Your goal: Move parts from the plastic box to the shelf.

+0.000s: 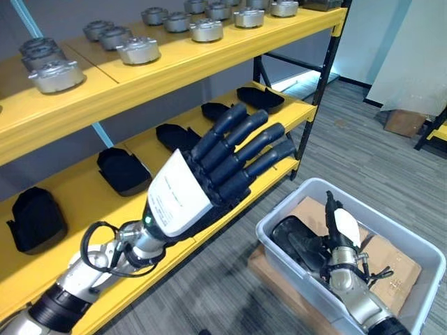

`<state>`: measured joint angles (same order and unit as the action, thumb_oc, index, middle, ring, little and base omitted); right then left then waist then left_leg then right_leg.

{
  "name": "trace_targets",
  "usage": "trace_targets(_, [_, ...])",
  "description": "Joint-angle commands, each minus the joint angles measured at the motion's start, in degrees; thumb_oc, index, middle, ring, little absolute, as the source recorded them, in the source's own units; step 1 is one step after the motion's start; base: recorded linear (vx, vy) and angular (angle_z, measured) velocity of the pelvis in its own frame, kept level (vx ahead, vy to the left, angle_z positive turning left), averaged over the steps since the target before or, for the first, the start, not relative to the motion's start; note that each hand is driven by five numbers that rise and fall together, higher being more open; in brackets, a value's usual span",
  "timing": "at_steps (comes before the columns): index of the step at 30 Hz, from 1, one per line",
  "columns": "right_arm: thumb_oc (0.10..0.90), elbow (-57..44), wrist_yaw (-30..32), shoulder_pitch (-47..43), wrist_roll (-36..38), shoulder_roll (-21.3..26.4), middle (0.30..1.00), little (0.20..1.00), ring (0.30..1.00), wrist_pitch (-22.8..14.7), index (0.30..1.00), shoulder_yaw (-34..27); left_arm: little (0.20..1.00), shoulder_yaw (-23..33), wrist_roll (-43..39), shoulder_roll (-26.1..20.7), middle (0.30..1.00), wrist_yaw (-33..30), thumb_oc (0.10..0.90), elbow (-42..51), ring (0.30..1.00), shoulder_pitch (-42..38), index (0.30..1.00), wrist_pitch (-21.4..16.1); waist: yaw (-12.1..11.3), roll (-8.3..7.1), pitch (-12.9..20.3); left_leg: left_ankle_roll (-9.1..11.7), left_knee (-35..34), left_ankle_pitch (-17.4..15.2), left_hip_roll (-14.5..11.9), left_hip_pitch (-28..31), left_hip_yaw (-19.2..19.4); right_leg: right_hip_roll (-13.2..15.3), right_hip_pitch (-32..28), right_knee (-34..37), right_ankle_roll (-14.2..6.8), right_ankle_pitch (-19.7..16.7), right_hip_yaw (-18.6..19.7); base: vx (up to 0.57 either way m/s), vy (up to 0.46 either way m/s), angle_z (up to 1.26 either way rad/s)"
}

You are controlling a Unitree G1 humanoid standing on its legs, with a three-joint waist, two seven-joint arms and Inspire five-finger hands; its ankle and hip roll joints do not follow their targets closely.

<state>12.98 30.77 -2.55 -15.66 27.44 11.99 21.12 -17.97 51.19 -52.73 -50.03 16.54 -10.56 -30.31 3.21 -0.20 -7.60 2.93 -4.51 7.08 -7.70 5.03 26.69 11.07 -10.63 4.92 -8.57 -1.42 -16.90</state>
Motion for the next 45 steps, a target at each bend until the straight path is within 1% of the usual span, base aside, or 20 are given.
trace_targets(1, [0.900, -1.59, 4.64, -5.69, -2.05, 3.00, 1.000, 1.000, 1.000, -1.93, 1.000, -4.27, 1.000, 1.37, -8.77, 0.93, 1.000, 0.11, 0.900, 2.73, 1.000, -5.49, 1.000, -1.47, -0.45, -0.39, 1.53, 2.69, 2.11, -8.21, -4.18, 5.10, 3.82, -0.94, 4.31, -0.36, 0.37, -1.13, -4.33, 0.01, -0.085, -0.04])
trace_targets(7, [0.900, 0.58, 3.90, -5.65, -0.38, 3.31, 1.000, 1.000, 1.000, -1.72, 1.000, -4.92, 1.000, 0.07, -11.43, 1.12, 1.000, 3.34, 0.900, 3.88, 1.000, -4.78, 1.000, -3.19, 0.30, -0.59, 1.06, 3.08, 3.07, -8.02, -5.71, 4.56, 5.02, -1.73, 5.02, -1.25, 1.25, -0.31, -3.92, 0.03, -0.130, -0.09])
trace_targets(12, [0.900, 2.26, 2.16, -6.47, -0.29, 4.13, 1.000, 1.000, 1.000, -2.58, 1.000, -4.03, 1.000, -1.29, -12.08, 0.68, 1.000, 2.89, 0.900, 4.05, 1.000, -6.15, 1.000, -1.37, 1.09, -0.63, 0.93, 3.68, 4.99, -7.75, -7.22, 3.96, 5.72, -3.16, 5.59, -1.32, 2.54, 0.25, -3.30, 0.05, -0.128, -0.15])
trace_targets(16, [0.900, 2.96, 0.65, -7.34, 0.37, 5.09, 1.000, 1.000, 1.000, -3.57, 1.000, -3.27, 1.000, -1.79, -12.20, 0.90, 1.000, 1.63, 0.900, 3.60, 1.000, -6.83, 1.000, 0.29, 1.01, -0.62, 0.81, 4.73, 9.03, -6.44, -8.77, 2.43, 4.61, -5.07, 6.03, -1.48, 4.09, 1.40, -2.03, 0.08, -0.137, -0.19])
trace_targets(18, [0.900, 3.21, -1.45, -8.24, -0.17, 5.55, 1.000, 1.000, 1.000, -4.44, 1.000, -2.68, 1.000, -1.25, -11.92, 1.21, 1.000, 1.24, 0.900, 3.26, 1.000, -6.46, 1.000, 1.24, 0.62, -0.82, 0.71, 5.09, 14.49, -6.15, -8.61, 1.22, 2.73, -6.56, 6.19, -1.35, 5.43, 2.28, -0.49, 0.09, -0.116, -0.33])
trace_targets(19, [0.900, 3.34, -2.30, -8.67, -0.50, 5.76, 1.000, 1.000, 1.000, -4.92, 1.000, -2.46, 1.000, -1.04, -11.58, 1.39, 1.000, 1.20, 0.900, 3.16, 1.000, -6.45, 1.000, 1.67, 0.28, -0.83, 0.43, 5.41, 18.03, -6.07, -8.76, -0.58, 1.25, -7.30, 6.10, -1.10, 6.07, 2.55, 0.43, 0.08, -0.131, -0.45])
trace_targets(21, [0.900, 3.69, -3.75, -9.62, -0.52, 6.08, 1.000, 1.000, 1.000, -6.10, 1.000, -1.52, 1.000, -0.77, -10.93, 1.99, 1.000, 0.75, 0.900, 2.79, 1.000, -6.44, 1.000, 2.47, -1.13, -0.83, -0.48, 3.79, 23.05, -8.65, -5.01, -5.14, -5.33, -8.43, 6.37, -1.60, 6.61, 2.68, 3.70, 0.09, -0.062, -0.87])
trace_targets(22, [0.900, 4.18, -4.65, -9.98, -0.15, 5.90, 1.000, 1.000, 1.000, -7.23, 1.000, -0.77, 1.000, 0.97, -9.64, 3.50, 1.000, 1.34, 0.900, 2.32, 1.000, -4.70, 1.000, 0.94, -2.86, -1.32, -2.05, 0.00, 23.12, -11.78, 1.41, -8.56, -10.80, -8.95, 7.13, -2.68, 6.52, 1.96, 7.36, 0.05, 0.011, -1.16])
trace_targets(23, [0.900, 4.16, -4.66, -10.02, -0.14, 5.91, 1.000, 1.000, 1.000, -7.22, 1.000, -0.76, 1.000, 1.04, -9.63, 3.49, 1.000, 1.35, 0.900, 2.34, 1.000, -4.68, 1.000, 0.91, -2.85, -1.44, -1.99, -0.10, 22.89, -11.42, 1.55, -8.66, -10.70, -8.82, 7.34, -2.68, 6.55, 1.80, 7.40, 0.16, 0.071, -1.37])
trace_targets(24, [0.900, 2.84, -4.93, -8.71, -0.45, 5.65, 1.000, 1.000, 1.000, -6.75, 1.000, -1.25, 1.000, 1.99, -8.99, 4.16, 1.000, 1.64, 0.900, 2.20, 1.000, -3.05, 1.000, -0.94, -2.88, -1.26, -2.45, -0.40, 16.74, -11.61, 2.86, -8.43, -11.82, -9.32, 6.90, -2.62, 5.94, 1.98, 8.16, 0.13, 0.077, -1.13])
trace_targets(25, [0.900, 2.49, -4.97, -8.38, -0.46, 5.58, 1.000, 1.000, 1.000, -6.62, 1.000, -1.34, 1.000, 2.15, -8.85, 4.26, 1.000, 1.65, 0.900, 2.26, 1.000, -2.64, 1.000, -1.25, -2.83, -1.28, -2.32, -0.49, 13.86, -10.62, 3.41, -8.15, -11.93, -9.31, 7.03, -2.44, 5.80, 1.81, 8.26, 0.29, 0.158, -0.63])
trace_targets(26, [0.900, 1.52, -5.28, -7.48, -0.67, 5.14, 1.000, 1.000, 1.000, -5.86, 1.000, -1.12, 1.000, 1.91, -8.51, 4.87, 1.000, 1.66, 0.900, 2.25, 1.000, -1.53, 1.000, -1.99, -3.29, -0.90, -2.45, 0.00, 8.20, -7.79, 4.84, -8.53, -15.03, -9.92, 6.54, -2.08, 5.30, 1.74, 9.55, 0.25, 0.130, -0.21])
trace_targets(27, [0.900, 1.20, -5.73, -7.04, -1.08, 4.97, 1.000, 1.000, 1.000, -5.94, 1.000, -0.72, 1.000, 1.98, -8.14, 5.34, 1.000, 1.74, 0.900, 2.08, 1.000, -0.90, 1.000, -1.99, -4.12, -0.82, -3.01, 0.77, 6.42, -4.49, 5.45, -10.92, -18.51, -10.30, 5.69, -1.97, 5.38, 1.80, 11.30, 0.30, 0.158, -0.12])
trace_targets(28, [0.900, 1.17, -6.67, -7.14, -1.25, 5.23, 1.000, 1.000, 1.000, -6.52, 1.000, -0.30, 1.000, 2.71, -7.54, 5.80, 1.000, 1.29, 0.900, 1.71, 1.000, 0.13, 1.000, -3.44, -5.55, -0.94, -4.30, 1.53, 6.95, -0.76, 6.18, -15.11, -23.67, -10.73, 4.90, -2.49, 5.85, 1.95, 13.74, 0.22, 0.120, -0.61])
trace_targets(29, [0.900, 1.43, -7.35, -7.76, -1.26, 5.57, 1.000, 1.000, 1.000, -6.92, 1.000, 0.17, 1.000, 2.90, -7.21, 5.78, 1.000, 0.77, 0.900, 1.31, 1.000, 0.53, 1.000, -3.82, -6.26, -0.99, -4.56, 1.68, 7.27, -0.20, 6.84, -16.60, -26.09, -10.91, 4.54, -2.82, 6.04, 2.38, 14.75, 0.18, 0.149, -1.24])
trace_targets(34, [0.900, 1.70, -9.98, -9.10, -0.03, 7.38, 1.000, 1.000, 1.000, -7.16, 1.000, 0.05, 1.000, 2.04, -6.74, 6.66, 1.000, -0.61, 0.900, -0.96, 1.000, 0.58, 1.000, -5.25, -6.26, -1.50, -4.58, 1.07, 8.02, -1.00, 6.12, -16.62, -24.29, -10.92, 3.95, -5.24, 6.74, 4.53, 14.06, 0.15, 0.159, -0.73])
trace_targets(36, [0.900, 1.05, -10.66, -8.16, -0.12, 7.99, 1.000, 1.000, 1.000, -7.67, 1.000, -0.91, 1.000, 1.63, -6.53, 7.18, 1.000, -1.02, 0.900, -1.78, 1.000, 0.50, 1.000, -5.93, -6.09, -1.94, -4.21, 0.17, 7.82, -2.81, 6.11, -14.74, -22.73, -10.83, 3.72, -7.46, 6.87, 6.74, 12.61, 0.17, 0.175, -0.21])
trace_targets(38, [0.900, 1.06, -10.66, -7.99, -0.35, 7.93, 1.000, 1.000, 1.000, -7.58, 1.000, -1.12, 1.000, 1.34, -6.61, 7.28, 1.000, -0.81, 0.900, -1.98, 1.000, 0.29, 1.000, -6.07, -6.11, -2.08, -4.16, -0.12, 7.80, -3.44, 6.22, -14.15, -22.40, -10.83, 3.69, -8.23, 6.88, 7.44, 12.17, 0.09, 0.096, -0.27])
trace_targets(43, [0.900, 2.72, -9.79, -8.44, 0.50, 6.33, 1.000, 1.000, 1.000, -6.72, 1.000, -1.73, 1.000, -0.31, -9.39, 7.46, 1.000, 2.84, 0.900, -2.26, 1.000, -1.62, 1.000, -7.49, -7.00, -2.75, -4.69, -1.94, 8.89, -6.65, 7.53, -11.80, -21.75, -11.47, 4.98, -15.26, 7.10, 11.43, 8.87, 0.10, 0.092, -0.12])
trace_targets(45, [0.900, 3.54, -9.03, -8.74, 0.54, 5.01, 1.000, 1.000, 1.000, -6.88, 1.000, -1.98, 1.000, -0.18, -10.08, 7.28, 1.000, 4.23, 0.900, -2.24, 1.000, -1.41, 1.000, -8.68, -7.63, -2.37, -5.33, -3.05, 9.10, -7.57, 7.41, -10.92, -21.14, -11.28, 7.55, -22.96, 6.27, 12.45, 7.06, 0.06, 0.067, 0.02])
